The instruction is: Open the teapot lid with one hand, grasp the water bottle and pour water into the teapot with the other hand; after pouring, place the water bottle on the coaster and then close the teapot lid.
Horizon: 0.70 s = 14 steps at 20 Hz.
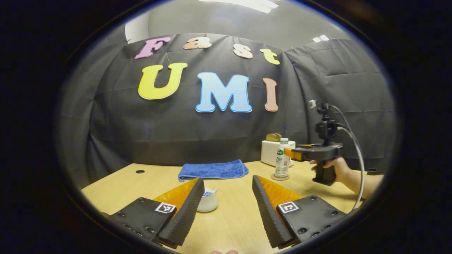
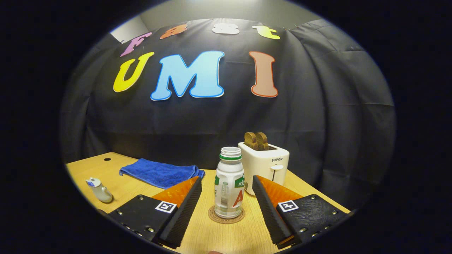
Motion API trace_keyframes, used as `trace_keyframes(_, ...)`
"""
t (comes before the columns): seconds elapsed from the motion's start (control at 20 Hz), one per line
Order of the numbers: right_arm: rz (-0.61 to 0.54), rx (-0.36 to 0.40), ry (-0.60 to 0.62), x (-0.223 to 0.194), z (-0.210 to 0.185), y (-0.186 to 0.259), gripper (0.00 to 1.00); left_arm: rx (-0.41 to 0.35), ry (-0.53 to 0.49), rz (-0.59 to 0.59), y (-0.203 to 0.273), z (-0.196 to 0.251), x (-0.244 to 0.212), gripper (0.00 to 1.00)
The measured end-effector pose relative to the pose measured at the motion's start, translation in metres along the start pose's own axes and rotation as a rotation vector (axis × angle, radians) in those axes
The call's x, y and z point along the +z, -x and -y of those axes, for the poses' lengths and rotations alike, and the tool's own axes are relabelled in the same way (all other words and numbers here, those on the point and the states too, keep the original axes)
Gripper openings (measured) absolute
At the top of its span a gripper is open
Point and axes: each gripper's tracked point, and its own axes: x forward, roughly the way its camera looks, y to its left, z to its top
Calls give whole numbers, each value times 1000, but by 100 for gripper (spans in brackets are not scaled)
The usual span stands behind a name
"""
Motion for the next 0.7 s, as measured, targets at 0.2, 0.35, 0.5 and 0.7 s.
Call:
trace_keyframes(0.2,-10,87,32,-19,-59,79,95,41,41,-1,-10,18,-23,97)
trace_keyframes(0.35,3,112,28,-33,-96,126,98,79,30,-5,-10,27,-36,99)
trace_keyframes(0.5,13,70,32,-45,-102,147,97,107,35,-5,-1,35,-48,99)
trace_keyframes(0.7,-21,47,-20,-66,-102,155,98,134,6,-17,-1,44,-54,99)
